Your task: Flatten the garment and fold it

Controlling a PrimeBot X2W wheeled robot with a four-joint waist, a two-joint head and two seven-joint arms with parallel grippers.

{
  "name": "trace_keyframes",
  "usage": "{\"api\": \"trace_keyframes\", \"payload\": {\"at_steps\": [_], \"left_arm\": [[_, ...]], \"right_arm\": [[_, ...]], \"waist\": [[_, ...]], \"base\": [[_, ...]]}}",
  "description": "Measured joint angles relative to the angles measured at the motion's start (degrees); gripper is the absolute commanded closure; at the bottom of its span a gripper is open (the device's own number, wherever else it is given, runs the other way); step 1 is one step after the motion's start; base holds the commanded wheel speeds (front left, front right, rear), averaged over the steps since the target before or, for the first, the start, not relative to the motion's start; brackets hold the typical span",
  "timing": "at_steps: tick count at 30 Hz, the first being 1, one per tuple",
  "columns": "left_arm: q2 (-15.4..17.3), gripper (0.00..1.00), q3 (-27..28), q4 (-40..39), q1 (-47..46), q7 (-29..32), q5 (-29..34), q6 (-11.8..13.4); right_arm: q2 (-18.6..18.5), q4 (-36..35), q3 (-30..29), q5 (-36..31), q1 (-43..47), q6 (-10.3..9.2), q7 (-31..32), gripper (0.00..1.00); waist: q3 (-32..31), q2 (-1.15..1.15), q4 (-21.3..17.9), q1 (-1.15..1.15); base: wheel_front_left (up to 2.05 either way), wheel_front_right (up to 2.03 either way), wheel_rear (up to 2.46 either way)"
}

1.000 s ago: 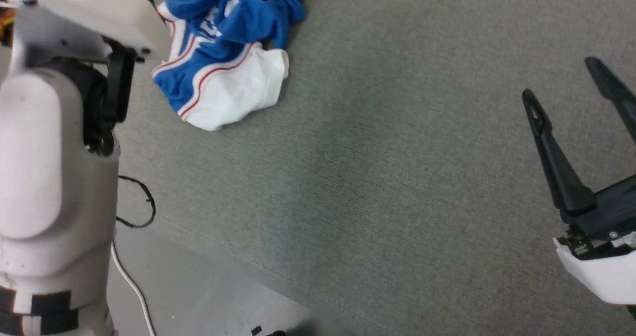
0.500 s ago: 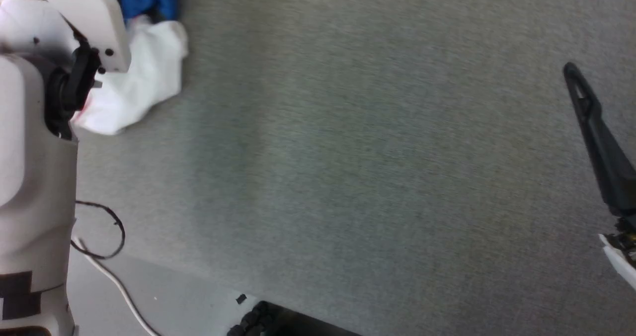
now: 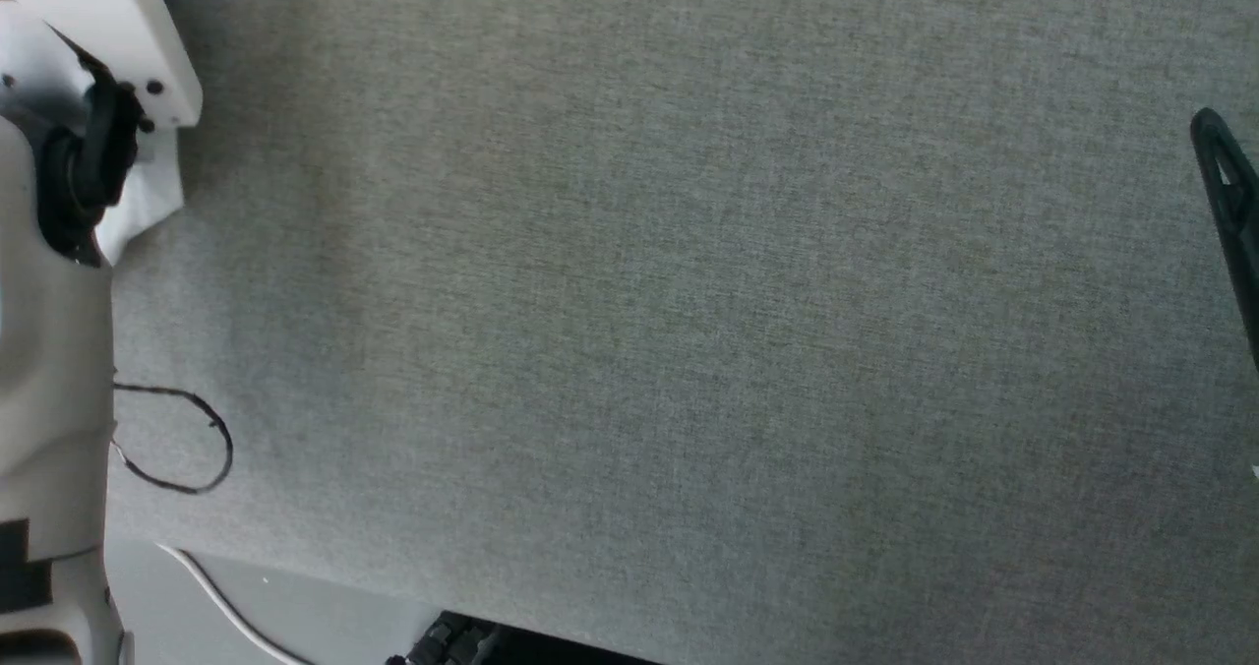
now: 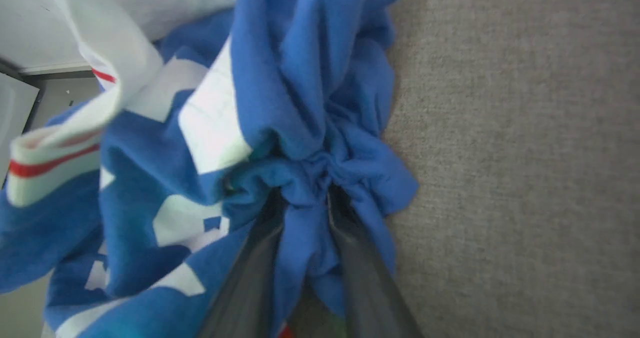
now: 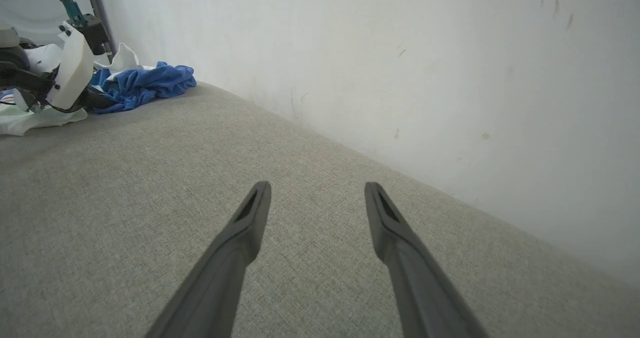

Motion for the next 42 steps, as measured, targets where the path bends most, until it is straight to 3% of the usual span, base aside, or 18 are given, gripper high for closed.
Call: {"api": "trace_keyframes", "payload": {"at_steps": [9,18,24,28,35,42], "left_arm": [[0.55,1.0,-0.26,2.09,-1.58,-0.74,-0.09,-0.22],[4.25,1.0,2.11,-4.17,-2.32,0.81,-1.12,-0.51],[4.44,1.0,2.3,-9.02,-5.93,0.91,-2.59,-0.81],[4.44,1.0,0.94,-10.12,-9.49,1.07,-3.18,-2.94],[1.47,1.0,-3.37,-10.68,-16.52,2.9,-4.94,-6.32],[-5.49,1.0,-8.5,-10.62,-21.46,4.11,-7.97,-8.31]], "right_arm": [[1.59,1.47,1.6,0.65,-0.01,0.0,-2.01,0.0],[7.37,8.03,5.7,0.55,-0.63,0.0,-6.9,0.0],[12.26,13.22,6.72,0.36,-0.4,0.0,-9.69,0.0],[14.91,16.48,5.59,-0.53,0.56,0.0,-11.28,0.0],[18.93,20.75,2.27,-1.94,3.24,0.0,-12.81,0.0],[21.73,22.19,-0.14,-2.68,4.69,0.0,-13.7,0.0]], "waist": [[-2.13,0.0,-0.26,0.03],[-8.71,0.0,-1.45,0.03],[-14.57,0.0,-2.67,0.02],[-18.85,0.0,-3.7,0.01],[-26.1,0.0,-6.06,0.01],[-30.69,0.0,-10.12,0.01]], "base": [[0.0,0.0,0.0],[0.0,0.0,0.0],[0.0,0.0,0.0],[0.0,0.0,0.0],[0.0,0.0,0.0],[0.0,0.0,0.0]]}}
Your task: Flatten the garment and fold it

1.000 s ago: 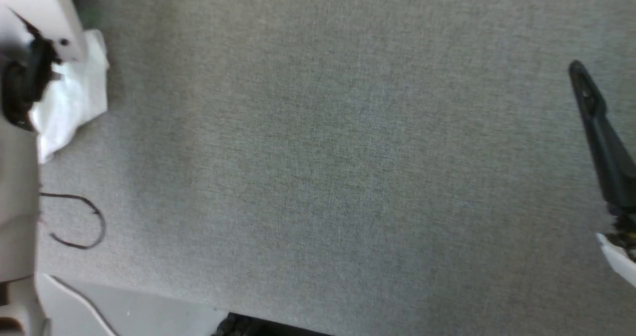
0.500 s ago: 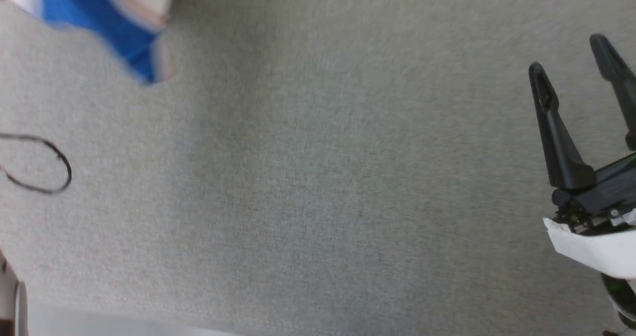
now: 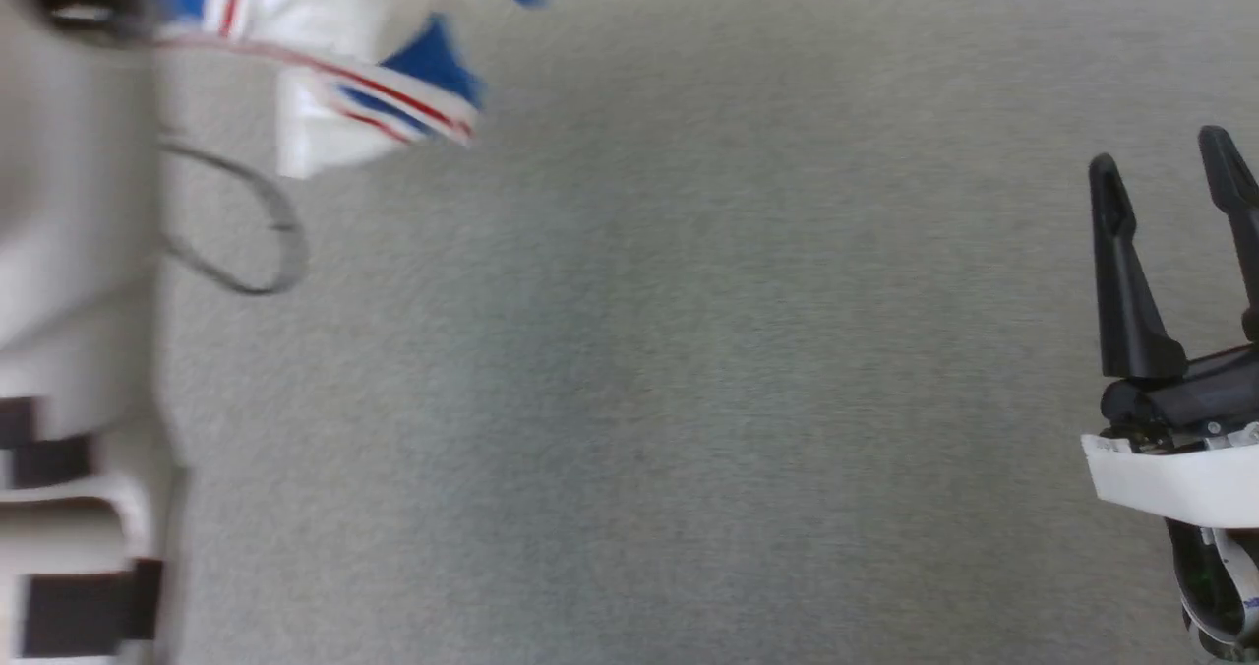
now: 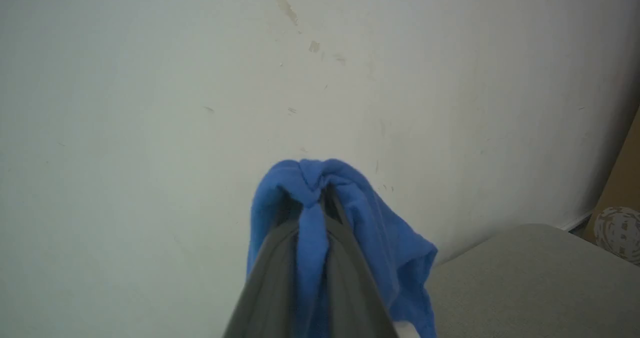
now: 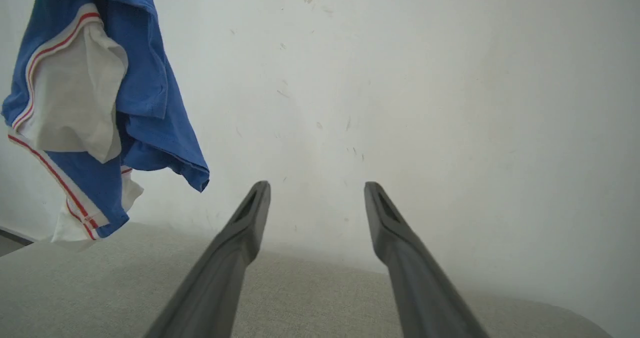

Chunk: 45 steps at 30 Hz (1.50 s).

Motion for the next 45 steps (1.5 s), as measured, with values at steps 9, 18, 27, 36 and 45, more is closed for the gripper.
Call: {"api": "trace_keyframes", "payload": {"at_steps": [9,18,27,36,45], "left_arm": [[-9.9,1.0,-8.94,-0.86,1.63,0.32,-2.01,-0.94],[-13.46,1.0,-18.39,1.89,14.16,-4.45,0.79,0.4],[-12.9,1.0,-25.52,19.62,29.73,-7.64,3.66,2.91],[-14.86,0.0,-23.99,28.09,32.88,-19.63,1.08,6.38],[-14.63,0.0,-18.82,6.98,36.96,-37.39,-2.81,10.1]], "right_arm": [[2.02,0.75,-4.26,-1.1,1.52,0.0,-0.43,0.0],[2.6,0.42,-5.27,-1.38,2.95,0.0,0.0,0.0],[2.91,0.55,-2.92,-1.14,2.95,0.0,0.45,0.0],[1.89,1.48,-2.63,-0.19,3.0,0.0,0.66,0.0],[1.67,1.51,-2.93,-0.19,5.71,0.0,1.19,0.0]], "waist": [[-3.37,0.0,-6.58,0.0],[-4.38,0.0,-10.55,0.01],[-3.58,0.0,-11.84,0.01],[-2.04,0.0,-11.63,0.02],[-3.87,0.0,-9.29,0.01]], "base": [[0.0,0.0,0.0],[0.0,0.0,0.0],[0.0,0.0,0.0],[0.0,0.0,0.0],[0.0,0.0,0.0]]}}
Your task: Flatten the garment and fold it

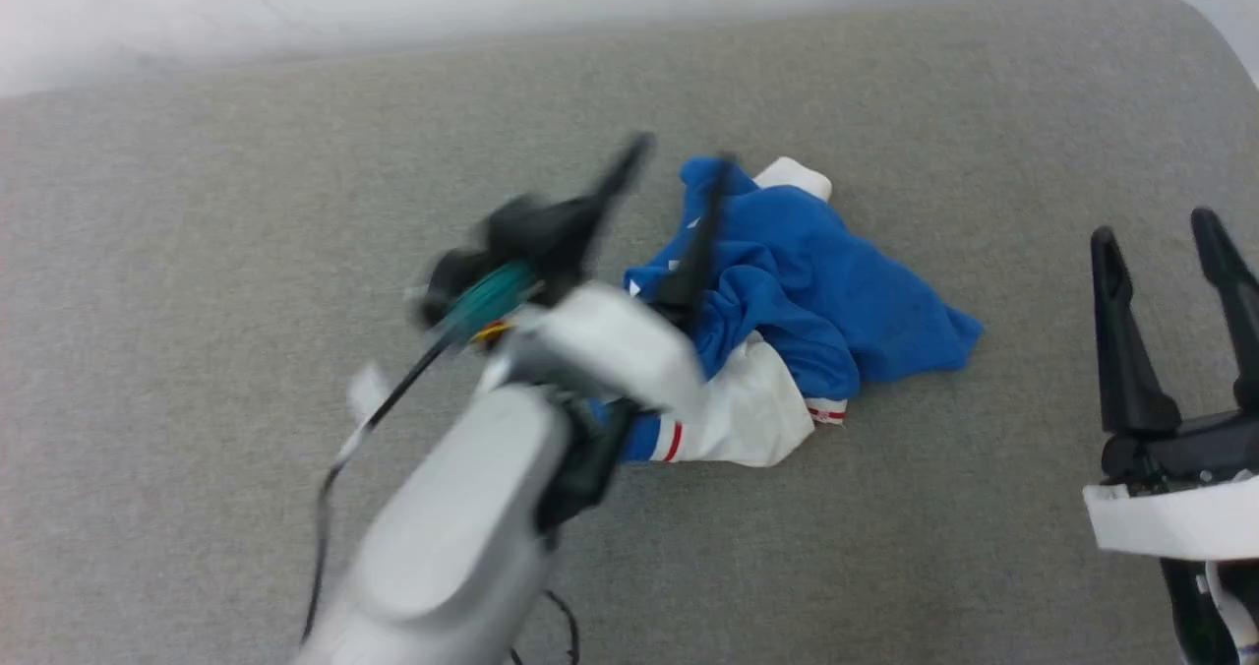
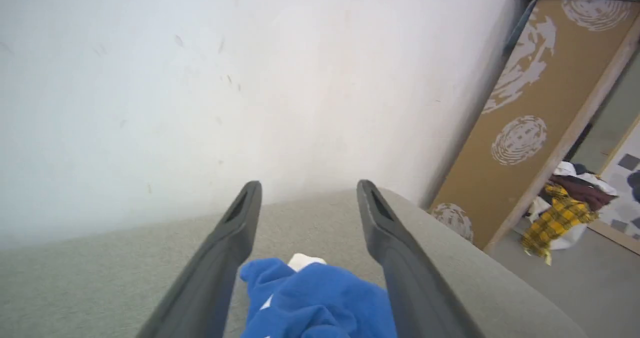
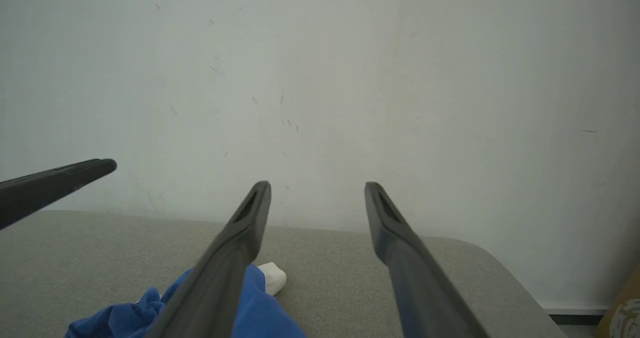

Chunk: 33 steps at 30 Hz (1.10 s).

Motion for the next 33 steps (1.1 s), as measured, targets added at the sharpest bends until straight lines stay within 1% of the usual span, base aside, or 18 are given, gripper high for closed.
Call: {"api": "trace_keyframes", "payload": {"at_steps": [2,4,5,7,10,13,15,18,20,22,24,26,28,31,33], "left_arm": [[2.56,0.0,1.74,-6.91,3.55,-3.79,1.68,2.57],[5.72,0.0,3.97,-12.79,7.86,-7.14,3.78,5.89],[7.2,0.0,5.15,-15.61,10.34,-8.44,4.1,6.87],[9.06,0.0,6.75,-20.6,15.11,-10.66,4.55,7.42],[11.66,0.0,8.77,-24.95,21.86,-11.74,8.08,10.03],[12.56,0.0,9.77,-26.39,27.66,-12.2,10.88,12.07],[11.4,0.0,10.51,-26.97,30.58,-12.2,11.13,13.02],[8.89,0.0,10.94,-27.84,32.36,-12.2,11.67,13.05],[7.62,0.0,11.15,-28.04,32.43,-12.21,12.16,12.15],[6.6,0.0,11.45,-28.07,32.37,-12.21,12.79,11.36],[5.92,0.0,12.15,-28.15,32.06,-12.21,13.76,10.56],[5.37,0.0,12.69,-28.17,31.51,-12.21,14.74,9.98],[4.74,0.0,12.83,-28.19,30.76,-12.21,15.57,9.26],[3.38,0.0,12.83,-28.2,29.81,-12.21,16.48,8.53],[2.54,0.0,12.72,-28.2,29.25,-12.21,17.25,8.05]], "right_arm": [[0.36,0.01,-0.05,0.18,0.81,0.0,0.23,0.0],[0.74,0.13,-0.01,0.37,1.61,0.0,0.36,0.0],[0.81,0.23,0.01,0.42,2.04,0.0,0.36,0.0],[0.98,0.38,0.07,0.57,2.63,0.0,0.35,0.0],[1.01,0.93,0.1,0.93,3.7,0.0,0.32,0.0],[1.18,1.99,-0.01,1.22,4.83,0.0,-0.15,0.0],[1.35,2.68,-0.2,1.57,5.73,0.0,-0.31,0.0],[1.49,3.72,-0.44,1.96,6.12,0.0,-0.83,0.0],[1.32,3.96,-0.97,3.03,5.7,0.0,-0.81,0.0],[-0.18,3.76,-1.13,4.61,3.89,0.0,-0.05,0.0],[-3.38,3.14,-0.92,6.01,-0.11,0.0,1.36,0.0],[-7.57,2.4,0.25,7.59,-5.61,-0.01,3.9,0.0],[-10.4,2.68,1.37,11.49,-11.59,-0.01,7.84,0.0],[-13.59,6.47,3.93,18.19,-19.41,-0.01,15.34,0.0],[-17.19,10.74,5.97,19.96,-24.01,0.0,20.5,0.0]], "waist": [[-0.43,0.0,0.55,0.0],[-0.75,0.0,1.08,0.0],[-0.88,0.0,1.33,0.0],[-1.02,0.0,1.76,-0.01],[-0.9,0.0,2.12,0.0],[-0.6,0.0,2.36,0.0],[-0.34,0.0,2.57,-0.01],[0.28,0.0,2.94,-0.01],[0.85,0.0,3.22,0.0],[1.49,0.0,3.5,0.0],[2.25,0.0,3.72,0.0],[3.09,0.0,3.87,0.0],[4.07,0.0,4.02,0.0],[5.69,0.0,4.33,0.01],[6.91,0.0,4.69,0.01]], "base": [[0.0,0.0,0.0],[0.0,0.0,0.0],[0.0,0.0,0.0],[0.0,0.0,0.0],[0.0,0.0,0.0],[0.0,0.0,0.0],[0.0,0.0,0.0],[0.0,0.0,0.0],[0.0,0.0,0.0],[0.0,0.0,0.0],[0.0,0.0,0.0],[0.0,0.0,0.0],[0.0,0.0,0.0],[0.0,0.0,0.0],[0.0,0.0,0.0]]}}
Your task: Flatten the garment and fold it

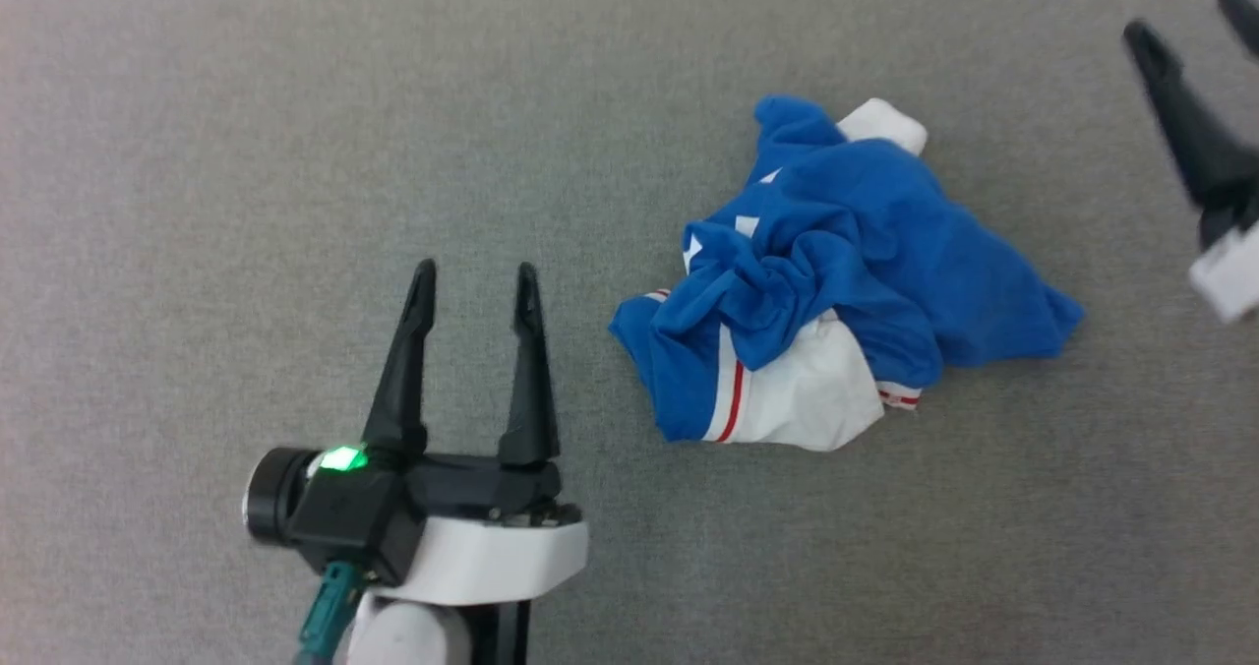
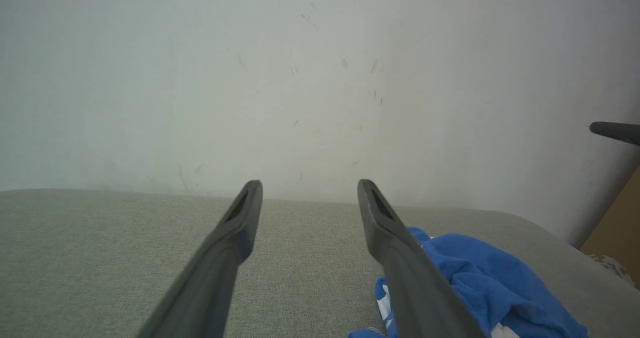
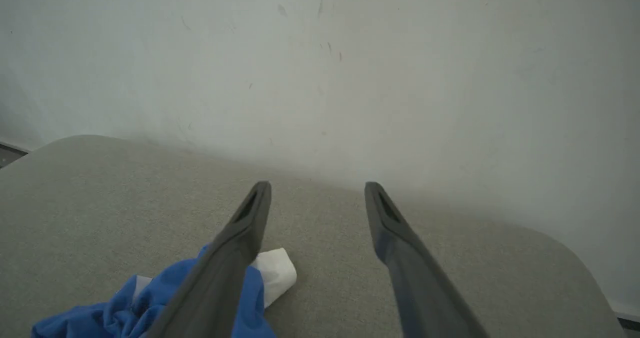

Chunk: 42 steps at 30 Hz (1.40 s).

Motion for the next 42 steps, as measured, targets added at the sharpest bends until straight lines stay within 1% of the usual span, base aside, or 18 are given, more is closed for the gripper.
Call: {"api": "trace_keyframes", "payload": {"at_steps": [2,4,8,10,13,19,20,21,22,23,26,29,32,34,37,39,42], "left_arm": [[-0.89,0.0,-0.3,0.09,-0.91,-0.01,0.48,-0.46],[-1.55,0.0,-0.65,0.19,-1.63,0.0,0.87,-0.73],[-2.57,0.0,-1.34,0.42,-2.73,0.0,1.31,-1.01],[-2.85,0.0,-1.78,0.56,-3.45,0.0,1.32,-1.02],[-3.08,0.0,-2.6,0.89,-4.1,0.0,1.29,-1.04],[-3.26,0.0,-5.21,1.37,-5.4,0.0,0.12,-1.19],[-3.27,0.0,-5.58,1.4,-5.62,0.0,-0.24,-0.86],[-3.27,0.0,-5.89,1.44,-5.75,0.0,-0.45,-0.82],[-3.28,0.0,-6.08,1.46,-5.8,0.0,-0.65,-0.65],[-3.28,0.0,-6.24,1.58,-5.82,0.0,-0.8,-0.37],[-3.27,0.0,-6.3,2.48,-5.88,0.0,-0.94,-0.08],[-3.28,0.0,-5.7,3.37,-5.87,0.0,-0.94,-0.11],[-3.32,0.0,-4.53,4.47,-5.73,0.0,-0.9,-0.57],[-3.33,0.0,-3.53,5.2,-5.4,0.0,-0.8,-1.26],[-3.35,0.0,-2.08,5.75,-4.56,0.0,-0.74,-2.41],[-3.34,0.0,-1.36,6.08,-3.72,0.0,-0.73,-3.01],[-3.32,0.0,-0.24,6.3,-2.6,-0.01,-0.64,-3.5]], "right_arm": [[-2.43,4.22,1.58,0.86,-4.0,-0.07,3.1,0.0],[-3.88,7.39,4.08,1.64,-6.82,-0.07,6.21,0.0],[-7.01,12.87,10.31,3.53,-10.49,-0.07,11.44,0.0],[-8.35,15.17,12.49,4.41,-11.83,-0.07,13.72,0.0],[-10.15,17.57,15.68,4.59,-13.65,-0.07,15.23,0.0],[-12.28,21.41,21.42,5.7,-15.39,-0.07,16.31,0.0],[-12.47,22.05,22.17,5.81,-15.4,-0.07,16.72,0.02],[-12.59,22.7,22.27,6.05,-15.55,-0.07,16.82,0.65],[-12.82,23.2,22.18,6.09,-16.11,-0.03,16.82,0.65],[-12.91,23.7,22.14,5.9,-16.72,0.0,16.61,1.0],[-12.4,25.08,22.35,4.5,-17.81,0.01,14.14,1.0],[-10.98,26.6,21.57,4.35,-17.91,0.01,9.93,1.0],[-9.02,27.19,19.07,4.63,-19.11,0.0,5.13,1.0],[-8.8,26.91,16.67,4.64,-20.76,0.01,2.09,1.0],[-9.7,26.63,11.06,4.61,-22.19,0.01,-1.13,1.0],[-11.15,26.53,6.94,4.6,-21.69,0.0,-1.62,1.0],[-14.15,25.69,1.05,4.55,-16.78,0.0,-1.47,1.0]], "waist": [[1.3,0.0,0.52,0.0],[2.58,0.0,1.18,0.0],[5.13,0.0,3.1,0.01],[6.31,0.0,4.31,0.0],[7.99,0.0,6.23,0.01],[10.53,0.0,10.37,0.0],[10.85,0.0,11.0,0.0],[11.14,0.0,11.6,-0.01],[11.4,0.0,12.12,-0.02],[11.62,0.0,12.59,-0.02],[11.81,0.0,13.47,0.0],[11.28,0.0,13.37,-0.01],[10.36,0.0,12.78,0.0],[9.38,0.0,12.24,-0.01],[7.46,0.0,11.13,-0.01],[5.91,0.0,10.15,-0.01],[3.59,0.0,8.2,-0.03]], "base": [[0.0,0.0,0.0],[0.0,0.0,0.0],[0.0,0.0,0.0],[0.0,0.0,0.0],[0.0,0.0,0.0],[0.0,0.0,0.0],[0.0,0.0,0.0],[0.0,0.0,0.0],[0.0,0.0,0.0],[0.0,0.0,0.0],[0.0,0.0,0.0],[0.0,0.0,0.0],[0.0,0.0,0.0],[0.0,0.0,0.0],[0.0,0.0,0.0],[0.0,0.0,0.0],[0.0,0.0,0.0]]}}
